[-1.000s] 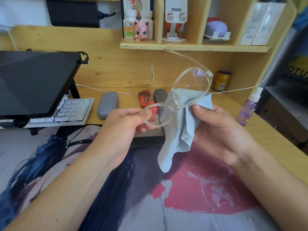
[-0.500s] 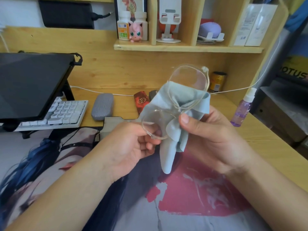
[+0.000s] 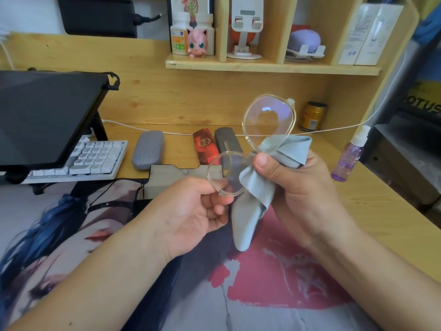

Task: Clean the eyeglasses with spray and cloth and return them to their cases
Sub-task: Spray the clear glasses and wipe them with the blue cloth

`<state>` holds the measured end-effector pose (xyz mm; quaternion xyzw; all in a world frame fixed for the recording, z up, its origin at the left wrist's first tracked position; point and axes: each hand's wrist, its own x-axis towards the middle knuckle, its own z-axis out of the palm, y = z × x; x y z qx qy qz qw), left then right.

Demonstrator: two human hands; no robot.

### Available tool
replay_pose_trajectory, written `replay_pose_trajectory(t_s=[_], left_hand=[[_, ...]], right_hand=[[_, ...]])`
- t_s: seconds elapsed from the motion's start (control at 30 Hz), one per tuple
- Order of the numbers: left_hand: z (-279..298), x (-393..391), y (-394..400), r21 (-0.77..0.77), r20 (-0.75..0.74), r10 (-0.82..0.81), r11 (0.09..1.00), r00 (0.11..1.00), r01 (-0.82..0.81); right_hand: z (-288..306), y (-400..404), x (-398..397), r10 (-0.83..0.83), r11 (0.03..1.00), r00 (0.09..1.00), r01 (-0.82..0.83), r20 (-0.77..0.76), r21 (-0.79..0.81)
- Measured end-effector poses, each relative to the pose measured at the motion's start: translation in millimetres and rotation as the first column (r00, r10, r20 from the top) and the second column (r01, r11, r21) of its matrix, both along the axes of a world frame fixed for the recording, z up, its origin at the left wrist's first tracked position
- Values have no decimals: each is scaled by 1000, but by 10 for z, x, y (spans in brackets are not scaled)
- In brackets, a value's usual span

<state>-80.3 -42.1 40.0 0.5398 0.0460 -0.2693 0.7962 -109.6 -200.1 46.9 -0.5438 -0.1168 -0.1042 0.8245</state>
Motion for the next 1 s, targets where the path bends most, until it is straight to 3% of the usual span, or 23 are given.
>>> replay_pose_trajectory(t_s=[0.2, 0.4, 0.63, 0.87, 0.93, 1.0], left_hand=[[55, 52, 61, -74, -22, 189, 979, 982, -190], [52, 106, 107, -38, 26, 339, 940, 940, -338], [40, 137, 133, 24, 69, 385, 922, 920, -387], [8, 137, 114, 173, 185, 318, 921, 930, -350], [-20, 132, 96, 248, 239, 271, 911, 932, -329], [-53, 117, 89, 316, 281, 205, 903, 938, -292]], right_hand=[[-52, -95, 79, 18, 1000, 991, -20, -136, -11], [-4, -288, 165, 117, 970, 986, -89, -117, 225], [63, -462, 208, -74, 968, 996, 82, -41, 238], [175, -470, 170, -247, 969, 965, 245, 85, 38], [158, -459, 147, -281, 931, 943, 313, 178, -190], [102, -447, 152, -269, 764, 920, 384, 285, -519]])
